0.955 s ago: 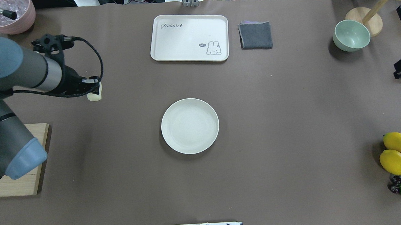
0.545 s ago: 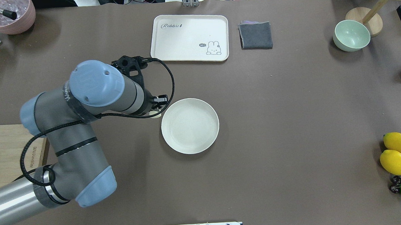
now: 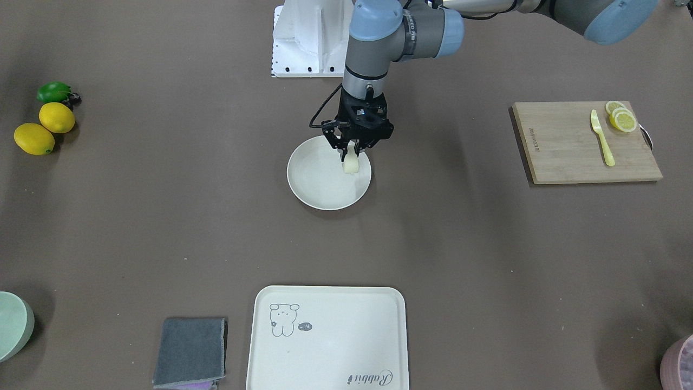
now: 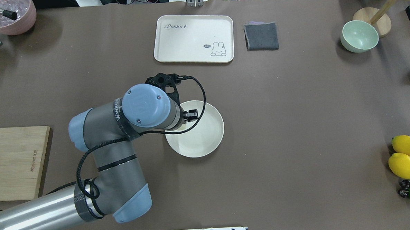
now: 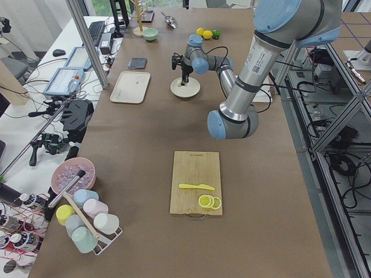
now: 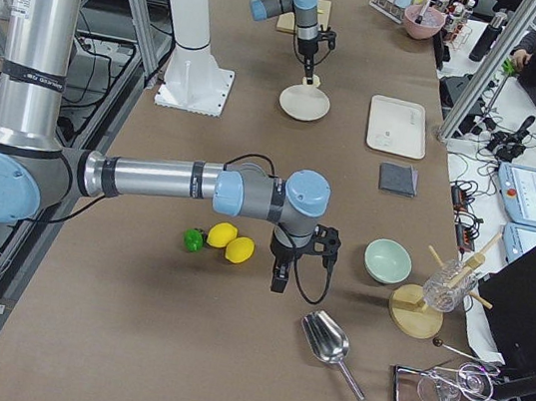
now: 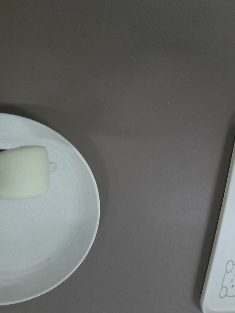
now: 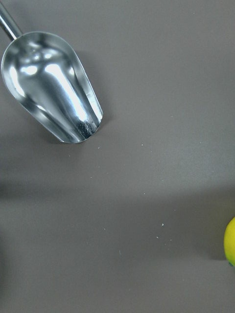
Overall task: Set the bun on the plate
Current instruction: 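Carry the bun with the left gripper over the white plate and lower it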
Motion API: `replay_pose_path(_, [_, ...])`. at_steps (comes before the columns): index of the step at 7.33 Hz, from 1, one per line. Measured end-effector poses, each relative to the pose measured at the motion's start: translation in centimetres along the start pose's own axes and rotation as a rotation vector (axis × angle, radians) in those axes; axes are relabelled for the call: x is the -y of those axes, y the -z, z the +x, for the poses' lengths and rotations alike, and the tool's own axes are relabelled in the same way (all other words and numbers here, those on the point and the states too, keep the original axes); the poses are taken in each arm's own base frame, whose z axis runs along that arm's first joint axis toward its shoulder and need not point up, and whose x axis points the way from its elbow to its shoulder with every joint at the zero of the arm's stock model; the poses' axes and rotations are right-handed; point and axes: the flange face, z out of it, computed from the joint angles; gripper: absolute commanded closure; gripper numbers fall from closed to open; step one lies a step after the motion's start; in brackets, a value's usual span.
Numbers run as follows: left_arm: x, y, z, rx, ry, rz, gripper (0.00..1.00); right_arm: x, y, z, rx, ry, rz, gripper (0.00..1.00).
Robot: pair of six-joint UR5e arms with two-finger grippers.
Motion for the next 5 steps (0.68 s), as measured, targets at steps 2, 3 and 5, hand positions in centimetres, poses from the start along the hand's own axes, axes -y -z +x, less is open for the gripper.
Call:
replay_pose_path(2, [-2.3,-1.3,1.1,0.009,0.001,0.006,0.57,0.0,0.1,0.1,0.001,-0.002,0.001,0.0])
replay_pose_path(3, [-3.0,-2.2,1.2,0.012,-0.001,0.006,0.57,0.0,0.1,0.1,0.002,-0.003,0.002,0.0])
replay_pose_path(5, [-3.8,-4.1,1.3,0.006,-0.009,0.005,0.57,0.1,0.2,0.0,0.002,0.001,0.005,0.0])
